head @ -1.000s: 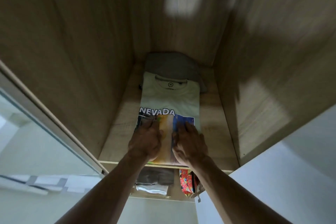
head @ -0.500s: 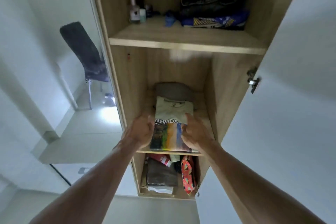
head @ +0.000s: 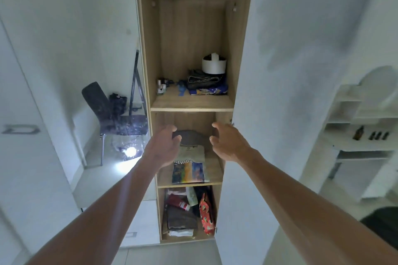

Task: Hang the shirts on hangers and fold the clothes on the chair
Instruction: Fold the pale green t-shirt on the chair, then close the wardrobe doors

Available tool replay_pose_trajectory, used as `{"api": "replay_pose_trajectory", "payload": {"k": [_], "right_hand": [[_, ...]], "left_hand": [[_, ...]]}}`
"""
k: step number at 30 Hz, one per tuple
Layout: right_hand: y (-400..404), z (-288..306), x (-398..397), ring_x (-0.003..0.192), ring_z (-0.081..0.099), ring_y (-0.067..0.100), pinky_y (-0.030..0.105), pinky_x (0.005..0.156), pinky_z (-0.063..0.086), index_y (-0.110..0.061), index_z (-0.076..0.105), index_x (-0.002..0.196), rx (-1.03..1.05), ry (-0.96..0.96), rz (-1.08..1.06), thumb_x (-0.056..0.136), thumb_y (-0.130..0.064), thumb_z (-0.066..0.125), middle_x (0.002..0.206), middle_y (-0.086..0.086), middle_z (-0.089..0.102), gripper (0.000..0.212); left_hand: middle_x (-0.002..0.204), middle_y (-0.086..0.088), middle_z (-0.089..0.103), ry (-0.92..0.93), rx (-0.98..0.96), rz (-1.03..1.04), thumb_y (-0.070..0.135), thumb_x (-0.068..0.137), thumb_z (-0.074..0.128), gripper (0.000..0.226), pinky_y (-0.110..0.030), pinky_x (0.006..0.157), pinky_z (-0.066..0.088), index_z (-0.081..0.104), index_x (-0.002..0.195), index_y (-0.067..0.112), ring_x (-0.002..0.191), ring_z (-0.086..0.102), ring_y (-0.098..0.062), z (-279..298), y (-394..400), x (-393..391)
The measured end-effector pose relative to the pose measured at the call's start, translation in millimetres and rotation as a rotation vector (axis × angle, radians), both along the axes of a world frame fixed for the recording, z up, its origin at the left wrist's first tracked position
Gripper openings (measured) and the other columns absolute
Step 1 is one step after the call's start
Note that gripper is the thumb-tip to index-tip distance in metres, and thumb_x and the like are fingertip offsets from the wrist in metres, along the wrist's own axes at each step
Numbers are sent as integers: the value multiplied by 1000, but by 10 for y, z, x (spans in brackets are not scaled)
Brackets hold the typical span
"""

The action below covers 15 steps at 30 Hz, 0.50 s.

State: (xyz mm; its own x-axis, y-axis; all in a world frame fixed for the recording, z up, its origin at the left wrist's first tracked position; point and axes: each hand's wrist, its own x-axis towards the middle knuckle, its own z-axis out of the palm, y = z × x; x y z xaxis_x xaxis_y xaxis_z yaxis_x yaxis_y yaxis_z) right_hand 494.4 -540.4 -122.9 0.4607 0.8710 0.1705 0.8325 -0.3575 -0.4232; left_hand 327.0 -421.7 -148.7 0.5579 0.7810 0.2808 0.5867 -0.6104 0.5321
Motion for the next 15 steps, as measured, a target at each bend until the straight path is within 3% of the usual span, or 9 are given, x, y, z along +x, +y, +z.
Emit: {"api": "replay_pose_trajectory", "payload": {"k": [4, 9, 15], "right_hand": [[-458, 644, -70, 136, 44, 24, 37, 108, 42, -23, 37, 151, 74, -81, 4, 102, -30, 48, 149, 5, 43, 50], [-1029, 1231, -13, 123, 51, 22, 33, 91, 47, -22, 45, 144, 244, -258, -1, 101, -22, 49, 137, 2, 50, 42], [-1535, 1658, 404, 119, 52, 27, 43, 90, 52, -18, 58, 133, 622, -595, -126, 93, -9, 59, 133, 6, 56, 41]], "left_hand": [[134, -16, 58, -75, 64, -45, 30, 102, 48, 43, -43, 109, 39, 49, 140, 11, 130, 50, -29, 481, -389, 72], [148, -7, 48, -141, 136, -115, 28, 102, 50, 46, -38, 113, 33, 46, 145, 13, 139, 41, -22, 888, -908, 389], [154, -1, 42, -244, 189, -244, 28, 102, 49, 49, -34, 114, 29, 38, 149, 17, 142, 37, -19, 1271, -1504, 1091]]}}
